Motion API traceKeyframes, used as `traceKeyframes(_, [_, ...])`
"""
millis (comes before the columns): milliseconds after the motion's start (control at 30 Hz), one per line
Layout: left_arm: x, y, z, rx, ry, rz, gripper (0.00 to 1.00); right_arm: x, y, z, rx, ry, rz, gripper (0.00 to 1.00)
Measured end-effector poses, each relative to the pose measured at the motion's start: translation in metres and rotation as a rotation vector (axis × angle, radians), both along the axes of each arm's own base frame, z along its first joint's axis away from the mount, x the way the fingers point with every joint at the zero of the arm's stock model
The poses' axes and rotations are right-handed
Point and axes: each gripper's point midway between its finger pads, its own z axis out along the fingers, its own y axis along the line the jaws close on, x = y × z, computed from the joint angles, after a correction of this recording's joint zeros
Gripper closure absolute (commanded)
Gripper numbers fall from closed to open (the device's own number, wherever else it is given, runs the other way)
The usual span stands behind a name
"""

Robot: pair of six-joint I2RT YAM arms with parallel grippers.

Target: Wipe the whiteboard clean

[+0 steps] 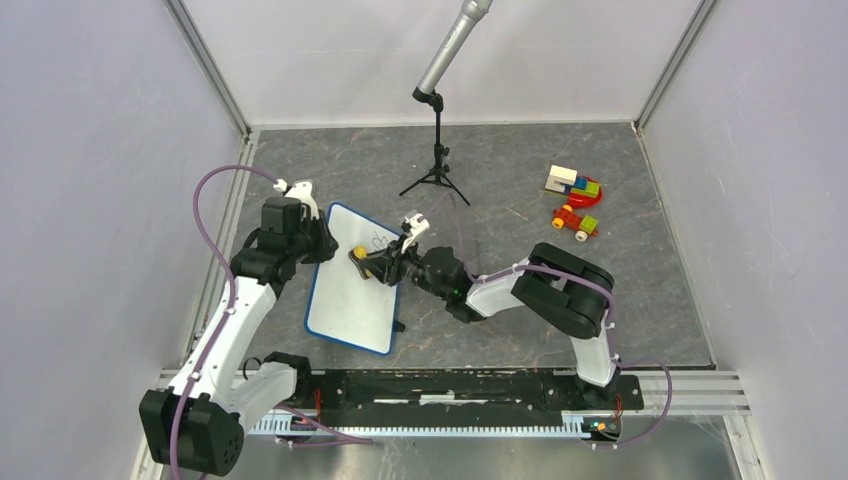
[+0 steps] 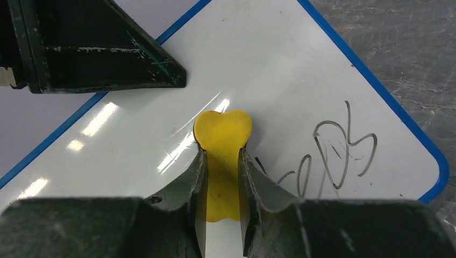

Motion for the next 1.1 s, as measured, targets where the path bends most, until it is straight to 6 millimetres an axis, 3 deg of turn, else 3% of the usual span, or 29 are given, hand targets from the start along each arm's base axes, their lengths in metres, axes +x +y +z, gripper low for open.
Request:
traceKeyframes(100, [0.001,-0.001,0.001,-0.004,-0.005,-0.005,0.98,0.002,-0.013,-0.010,0.036,0.031,-0.020,0.83])
traceKeyframes(233, [0.002,-0.002,0.001,-0.006,-0.006,-0.006,0.98,0.003,-0.053,-0.055,0.013,0.114,-0.086,0.83])
traceKeyframes(333, [0.002,-0.002,0.001,-0.007,-0.009,-0.007,0.98,0.008,-0.068,-0.069,0.006,0.149,-0.124,0.83])
traceKeyframes(600, [0.003,-0.002,0.002,-0.007,-0.013,-0.005,0.98,0.010,-0.059,-0.061,-0.018,0.131,-0.126,0.83])
traceKeyframes(867, [0.003,-0.002,0.002,-0.009,-0.014,-0.008,0.98,0.010,0.005,0.013,0.107,0.041,-0.042,0.83])
traceKeyframes(1000, [0.003,-0.001,0.000,-0.004,-0.012,-0.003,0.98,0.016,0.005,0.009,0.132,0.053,-0.049,0.83])
traceKeyframes(1100, [0.003,-0.001,0.001,-0.005,-0.013,-0.003,0.98,0.023,-0.014,-0.009,0.118,0.080,-0.084,0.83])
